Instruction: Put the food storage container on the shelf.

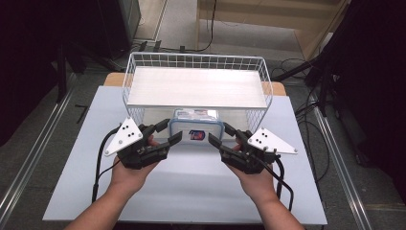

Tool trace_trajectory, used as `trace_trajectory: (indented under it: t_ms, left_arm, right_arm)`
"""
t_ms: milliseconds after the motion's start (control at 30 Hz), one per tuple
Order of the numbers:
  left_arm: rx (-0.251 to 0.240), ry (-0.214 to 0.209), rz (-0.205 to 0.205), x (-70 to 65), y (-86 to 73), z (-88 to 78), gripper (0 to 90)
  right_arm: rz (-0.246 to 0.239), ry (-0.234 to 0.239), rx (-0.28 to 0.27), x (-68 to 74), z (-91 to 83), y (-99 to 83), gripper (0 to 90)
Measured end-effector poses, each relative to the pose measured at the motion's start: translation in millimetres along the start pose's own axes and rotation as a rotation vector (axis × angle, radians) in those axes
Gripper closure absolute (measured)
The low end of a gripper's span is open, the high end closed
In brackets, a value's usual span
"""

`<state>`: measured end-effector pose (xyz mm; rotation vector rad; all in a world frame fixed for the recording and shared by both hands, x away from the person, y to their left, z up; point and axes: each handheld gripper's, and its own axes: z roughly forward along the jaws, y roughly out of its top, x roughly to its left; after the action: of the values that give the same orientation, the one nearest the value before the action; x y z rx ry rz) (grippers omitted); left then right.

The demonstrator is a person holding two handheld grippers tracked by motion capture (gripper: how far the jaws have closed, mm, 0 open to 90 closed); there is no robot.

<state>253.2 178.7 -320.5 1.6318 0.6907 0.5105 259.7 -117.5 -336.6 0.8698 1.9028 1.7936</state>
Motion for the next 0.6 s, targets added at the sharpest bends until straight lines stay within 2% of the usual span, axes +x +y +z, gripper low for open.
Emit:
trace_trajectory:
  t_ms: [167,233,467,600]
  left_arm:
    - [-0.015,0.0,0.013,1.8,10.8,1.4,49.1]
    - [-0.025,-0.002,0.026,3.8,21.0,4.0,49.1]
    - [-0.044,-0.008,0.038,8.7,40.5,10.6,49.1]
    - [-0.042,-0.008,0.039,13.2,44.0,14.0,49.1]
  right_arm:
    - [-0.021,-0.003,-0.022,-2.1,0.9,14.2,49.3]
    - [-0.026,-0.006,-0.031,-3.8,1.2,20.8,49.3]
    - [-0.048,-0.013,-0.048,-10.0,2.7,43.0,49.3]
    - [-0.054,-0.019,-0.049,-13.3,5.6,48.2,49.3]
